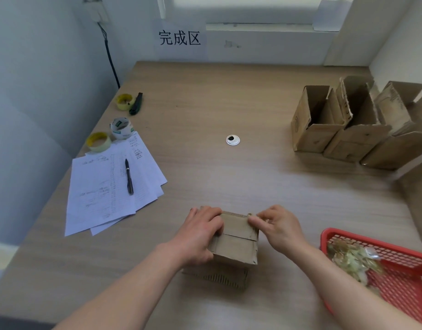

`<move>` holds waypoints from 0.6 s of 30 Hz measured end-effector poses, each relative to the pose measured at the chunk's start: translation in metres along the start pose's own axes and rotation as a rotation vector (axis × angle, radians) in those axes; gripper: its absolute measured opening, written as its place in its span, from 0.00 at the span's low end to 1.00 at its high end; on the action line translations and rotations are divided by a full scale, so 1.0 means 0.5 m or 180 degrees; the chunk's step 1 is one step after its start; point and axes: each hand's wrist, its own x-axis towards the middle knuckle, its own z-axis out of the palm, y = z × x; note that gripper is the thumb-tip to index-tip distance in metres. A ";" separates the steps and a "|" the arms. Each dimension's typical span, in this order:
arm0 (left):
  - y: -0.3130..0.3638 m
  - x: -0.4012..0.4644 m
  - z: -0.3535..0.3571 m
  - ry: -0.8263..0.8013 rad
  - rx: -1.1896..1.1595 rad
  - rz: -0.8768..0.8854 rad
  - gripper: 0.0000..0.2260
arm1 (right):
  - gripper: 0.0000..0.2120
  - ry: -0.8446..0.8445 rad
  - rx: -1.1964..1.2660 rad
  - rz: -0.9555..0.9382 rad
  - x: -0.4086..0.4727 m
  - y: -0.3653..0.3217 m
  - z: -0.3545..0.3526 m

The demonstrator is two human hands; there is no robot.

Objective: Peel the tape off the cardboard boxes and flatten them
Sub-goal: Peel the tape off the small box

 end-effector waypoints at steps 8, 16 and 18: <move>0.015 -0.005 0.005 0.0017 -0.0050 -0.0171 0.20 | 0.11 -0.0354 0.3046 0.2267 0.000 -0.015 0.016; 0.000 0.018 0.017 0.0206 -0.0148 -0.0101 0.20 | 0.06 -0.0245 0.2866 0.2070 -0.045 0.023 0.047; 0.009 0.032 0.016 0.0279 -0.0186 -0.0132 0.19 | 0.07 0.0054 0.2707 0.1893 -0.053 0.030 0.043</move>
